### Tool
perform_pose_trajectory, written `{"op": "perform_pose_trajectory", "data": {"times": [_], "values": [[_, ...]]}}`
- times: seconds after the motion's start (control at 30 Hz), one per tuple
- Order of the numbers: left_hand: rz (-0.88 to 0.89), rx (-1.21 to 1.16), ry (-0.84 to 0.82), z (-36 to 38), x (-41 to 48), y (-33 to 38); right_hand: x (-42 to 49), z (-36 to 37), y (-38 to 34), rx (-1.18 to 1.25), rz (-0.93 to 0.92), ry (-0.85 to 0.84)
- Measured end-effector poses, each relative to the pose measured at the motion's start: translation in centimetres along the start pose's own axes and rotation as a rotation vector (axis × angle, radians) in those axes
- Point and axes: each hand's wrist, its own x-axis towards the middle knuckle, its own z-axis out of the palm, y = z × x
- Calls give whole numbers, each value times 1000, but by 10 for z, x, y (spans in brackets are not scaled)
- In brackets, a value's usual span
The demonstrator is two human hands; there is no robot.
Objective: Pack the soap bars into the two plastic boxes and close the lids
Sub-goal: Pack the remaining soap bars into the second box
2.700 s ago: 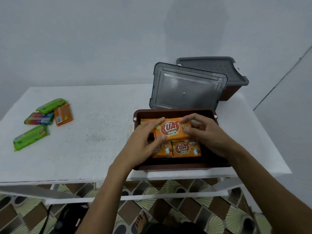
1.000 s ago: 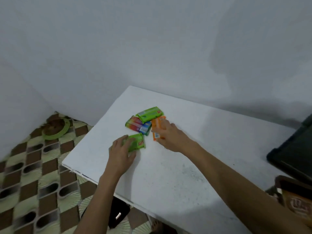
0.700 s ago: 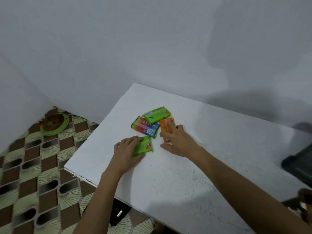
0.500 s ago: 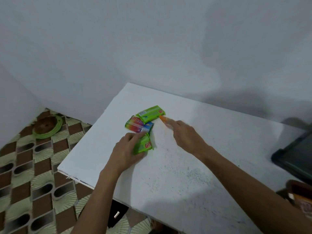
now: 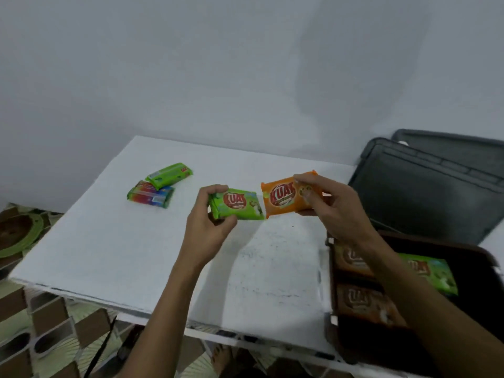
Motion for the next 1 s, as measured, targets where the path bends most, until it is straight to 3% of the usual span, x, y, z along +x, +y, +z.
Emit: {"op": "perform_pose_trajectory", "data": {"times": [0.3,0.5,0.73,0.83,1.0], "values": [[-73,-323,-72,114,-55,24,-117,-132,20,79,152,44],[-100,-287,-120,157,-81,27,-162,-151,34,73,331,-84],[-97,-186,-117,163,-84,31,-165,-127,67,164,498,-372],[-91,-160,-124,163,-84,31,-160,-122,78,-66,448,-318],[-83,-113,-112,164,-87,36,-159,-116,80,-612,177,-285]]}}
